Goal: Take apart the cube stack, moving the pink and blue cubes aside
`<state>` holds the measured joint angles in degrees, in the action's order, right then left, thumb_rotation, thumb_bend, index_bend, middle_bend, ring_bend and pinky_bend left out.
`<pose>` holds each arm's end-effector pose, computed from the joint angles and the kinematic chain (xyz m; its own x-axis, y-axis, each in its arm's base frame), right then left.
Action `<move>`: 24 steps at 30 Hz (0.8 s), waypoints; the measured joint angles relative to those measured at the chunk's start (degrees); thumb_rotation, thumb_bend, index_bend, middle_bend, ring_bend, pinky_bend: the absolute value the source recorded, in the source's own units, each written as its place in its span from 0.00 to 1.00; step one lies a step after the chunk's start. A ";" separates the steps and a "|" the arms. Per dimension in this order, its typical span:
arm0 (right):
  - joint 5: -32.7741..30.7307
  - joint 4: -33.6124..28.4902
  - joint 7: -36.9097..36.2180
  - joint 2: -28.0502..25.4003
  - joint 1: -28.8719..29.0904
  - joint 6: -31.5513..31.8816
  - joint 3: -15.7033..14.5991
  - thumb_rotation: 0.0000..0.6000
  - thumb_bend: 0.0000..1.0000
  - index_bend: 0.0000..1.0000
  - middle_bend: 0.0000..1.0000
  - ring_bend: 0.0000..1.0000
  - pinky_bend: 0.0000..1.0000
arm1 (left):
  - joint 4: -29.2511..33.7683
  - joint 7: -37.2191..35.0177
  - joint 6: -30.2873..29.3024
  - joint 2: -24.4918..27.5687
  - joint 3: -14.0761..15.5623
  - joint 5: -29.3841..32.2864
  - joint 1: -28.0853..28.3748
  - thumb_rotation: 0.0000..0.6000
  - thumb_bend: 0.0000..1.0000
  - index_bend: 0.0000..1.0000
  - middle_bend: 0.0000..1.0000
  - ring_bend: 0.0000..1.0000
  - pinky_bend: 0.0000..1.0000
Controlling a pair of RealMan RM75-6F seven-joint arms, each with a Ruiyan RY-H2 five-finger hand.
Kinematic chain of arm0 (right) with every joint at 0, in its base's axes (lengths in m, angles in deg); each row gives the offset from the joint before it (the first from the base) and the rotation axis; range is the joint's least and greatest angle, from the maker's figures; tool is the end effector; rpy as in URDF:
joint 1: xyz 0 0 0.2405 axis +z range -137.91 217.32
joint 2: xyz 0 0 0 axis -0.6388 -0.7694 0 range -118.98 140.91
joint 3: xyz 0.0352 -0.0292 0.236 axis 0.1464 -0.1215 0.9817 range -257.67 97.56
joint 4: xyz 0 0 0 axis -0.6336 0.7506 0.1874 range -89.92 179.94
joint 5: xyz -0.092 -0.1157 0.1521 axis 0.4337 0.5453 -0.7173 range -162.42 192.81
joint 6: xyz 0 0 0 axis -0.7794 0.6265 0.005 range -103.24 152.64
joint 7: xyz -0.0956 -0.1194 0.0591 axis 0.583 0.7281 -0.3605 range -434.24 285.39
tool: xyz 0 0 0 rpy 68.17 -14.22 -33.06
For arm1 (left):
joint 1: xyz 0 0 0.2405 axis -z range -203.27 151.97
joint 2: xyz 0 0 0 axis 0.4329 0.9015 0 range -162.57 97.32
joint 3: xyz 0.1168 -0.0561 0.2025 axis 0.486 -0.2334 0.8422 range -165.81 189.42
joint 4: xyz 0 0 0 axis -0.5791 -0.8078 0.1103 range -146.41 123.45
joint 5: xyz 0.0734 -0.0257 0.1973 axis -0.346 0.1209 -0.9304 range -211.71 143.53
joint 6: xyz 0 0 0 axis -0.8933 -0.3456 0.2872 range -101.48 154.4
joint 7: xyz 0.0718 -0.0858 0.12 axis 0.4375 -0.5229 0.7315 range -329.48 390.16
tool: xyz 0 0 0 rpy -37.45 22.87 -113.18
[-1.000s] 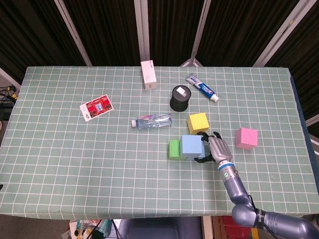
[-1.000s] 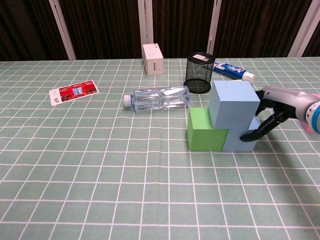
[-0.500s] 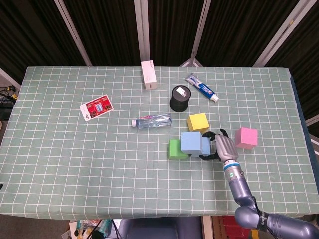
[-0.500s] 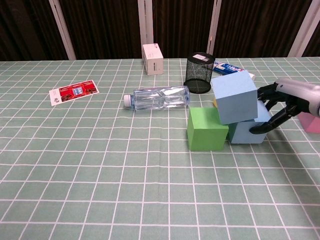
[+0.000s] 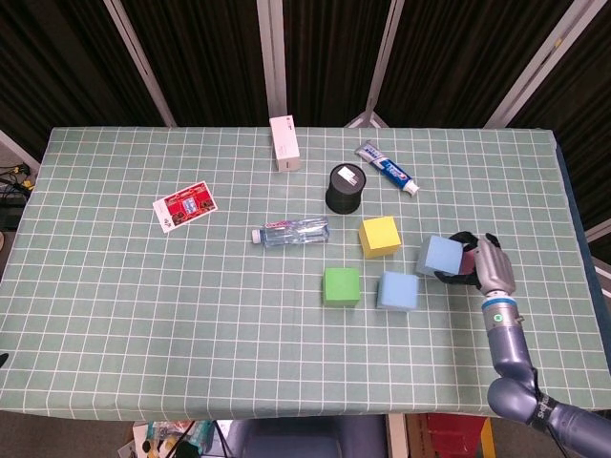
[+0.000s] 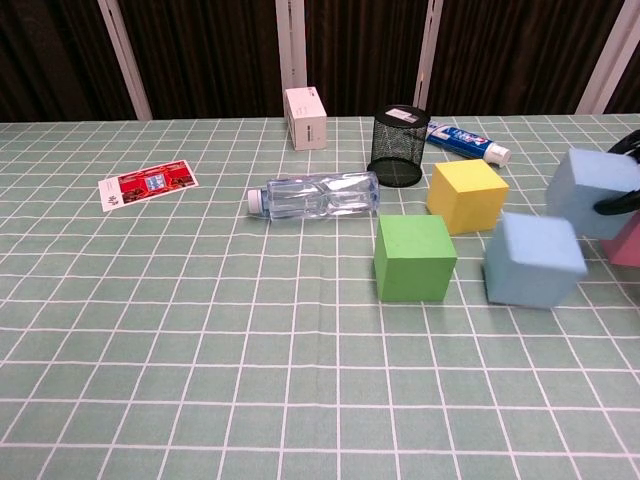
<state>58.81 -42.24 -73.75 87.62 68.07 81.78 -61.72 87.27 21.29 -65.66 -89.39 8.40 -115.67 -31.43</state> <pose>-0.2673 -0.3526 0.0779 -0.0605 -0.1399 0.9883 -0.9620 0.2722 -0.0204 -0.3189 0.1428 0.2031 0.2798 -0.0881 0.9560 0.9422 0.2164 -0.2558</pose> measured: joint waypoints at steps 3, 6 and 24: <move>0.86 0.34 -3.17 -2.65 -1.84 -0.89 0.23 1.00 0.17 0.36 0.53 0.34 0.00 | 0.14 0.62 0.15 -0.18 0.12 -0.19 0.13 1.00 0.18 0.17 0.00 0.00 0.00; 2.82 -0.04 -6.06 -4.98 -3.84 -0.99 0.15 1.00 0.17 0.37 0.53 0.34 0.00 | 0.26 0.87 0.30 -0.20 0.31 -0.42 0.19 1.00 0.18 0.17 0.00 0.00 0.00; 24.45 -9.66 -16.19 -14.48 -16.26 7.33 -8.44 1.00 0.17 0.36 0.53 0.34 0.00 | 0.17 0.10 0.33 0.10 0.63 -0.87 0.16 1.00 0.18 0.17 0.00 0.00 0.00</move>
<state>83.26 -51.90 -89.94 73.14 51.80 89.11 -70.15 87.44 21.39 -65.34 -89.28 9.02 -116.55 -31.27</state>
